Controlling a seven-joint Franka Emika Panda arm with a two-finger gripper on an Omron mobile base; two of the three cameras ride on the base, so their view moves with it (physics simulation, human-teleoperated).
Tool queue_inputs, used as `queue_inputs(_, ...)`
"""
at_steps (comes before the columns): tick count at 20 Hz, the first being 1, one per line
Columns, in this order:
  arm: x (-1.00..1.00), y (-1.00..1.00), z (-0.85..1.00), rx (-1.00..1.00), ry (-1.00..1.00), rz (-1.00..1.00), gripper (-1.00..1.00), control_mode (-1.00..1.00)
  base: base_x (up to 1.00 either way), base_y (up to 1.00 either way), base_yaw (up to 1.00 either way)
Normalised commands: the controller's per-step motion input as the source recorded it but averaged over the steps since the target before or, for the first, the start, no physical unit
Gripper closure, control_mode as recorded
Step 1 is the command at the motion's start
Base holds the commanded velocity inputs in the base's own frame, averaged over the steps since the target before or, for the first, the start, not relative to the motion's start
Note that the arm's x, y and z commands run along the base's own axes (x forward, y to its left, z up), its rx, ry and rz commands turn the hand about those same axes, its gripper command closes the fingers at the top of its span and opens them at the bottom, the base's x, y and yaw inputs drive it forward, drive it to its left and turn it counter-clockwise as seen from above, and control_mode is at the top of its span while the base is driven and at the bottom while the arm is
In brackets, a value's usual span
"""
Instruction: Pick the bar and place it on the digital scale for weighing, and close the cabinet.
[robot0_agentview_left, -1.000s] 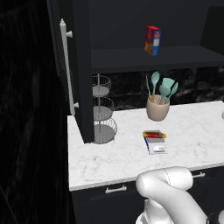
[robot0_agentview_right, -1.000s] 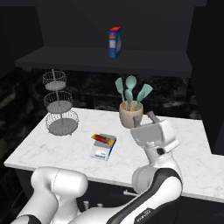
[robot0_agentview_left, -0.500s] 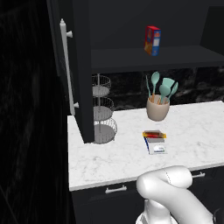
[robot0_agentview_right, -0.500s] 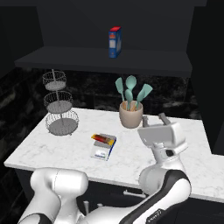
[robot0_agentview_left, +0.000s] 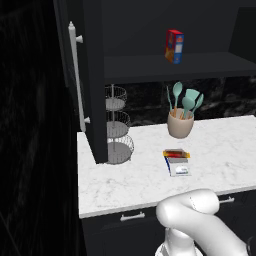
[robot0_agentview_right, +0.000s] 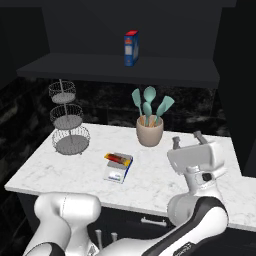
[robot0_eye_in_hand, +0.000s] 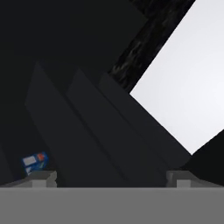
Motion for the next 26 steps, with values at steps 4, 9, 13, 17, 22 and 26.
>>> queue_inputs(4, -0.02, -0.76, -0.05, 0.1, 0.02, 0.02, -1.0, -1.0, 0.0, 0.0, 0.0)
queue_inputs(9, 0.0, -0.5, -0.01, 0.07, 0.17, 0.0, -1.0, -1.0, 0.0, 0.0, 0.0)
queue_inputs(13, -0.02, -0.27, 0.0, 0.0, 0.33, 0.0, -1.0, -1.0, 0.0, 0.0, 0.0)
queue_inputs(17, -0.16, -0.33, -0.1, 0.0, 0.14, 0.0, -1.0, -1.0, 0.0, 0.0, 0.0)
queue_inputs(22, -0.24, -0.39, 0.05, 0.01, -0.02, 0.0, -1.0, -1.0, 0.0, 0.0, 0.0)
queue_inputs(26, -0.23, -0.28, 0.29, 0.02, -0.08, 0.0, -1.0, -1.0, 0.0, 0.0, 0.0)
